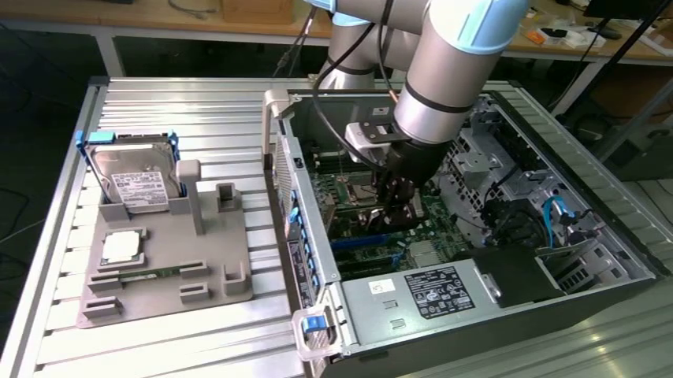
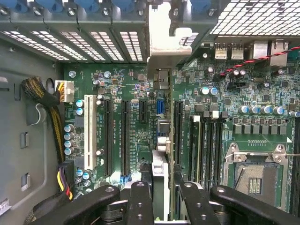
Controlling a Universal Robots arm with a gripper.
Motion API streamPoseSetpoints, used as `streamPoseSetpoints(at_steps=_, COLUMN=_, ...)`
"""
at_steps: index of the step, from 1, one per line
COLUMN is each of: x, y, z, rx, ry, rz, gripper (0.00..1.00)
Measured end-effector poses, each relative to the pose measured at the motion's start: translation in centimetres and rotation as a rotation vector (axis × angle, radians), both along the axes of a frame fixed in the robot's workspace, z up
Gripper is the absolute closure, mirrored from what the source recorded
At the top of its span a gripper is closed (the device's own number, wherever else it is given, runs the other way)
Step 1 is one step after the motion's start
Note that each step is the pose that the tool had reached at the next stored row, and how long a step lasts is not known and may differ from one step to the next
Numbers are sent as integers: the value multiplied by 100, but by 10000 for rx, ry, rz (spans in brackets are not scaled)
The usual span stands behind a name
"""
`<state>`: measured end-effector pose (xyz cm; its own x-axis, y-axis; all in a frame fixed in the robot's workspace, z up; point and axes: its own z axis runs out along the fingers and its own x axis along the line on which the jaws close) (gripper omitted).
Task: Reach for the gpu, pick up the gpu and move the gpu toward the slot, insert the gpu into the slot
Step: 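Insert the gpu into the slot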
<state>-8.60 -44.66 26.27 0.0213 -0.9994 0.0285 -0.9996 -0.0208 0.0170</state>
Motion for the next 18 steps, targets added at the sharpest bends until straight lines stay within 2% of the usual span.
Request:
streamPoseSetpoints(at_steps=13, x=-15, y=3, z=0, rx=1, ry=0, rz=-18, gripper=73)
streamPoseSetpoints(at_steps=18, x=-59, y=4, z=0, rx=0, ry=-3, rz=-70, gripper=73)
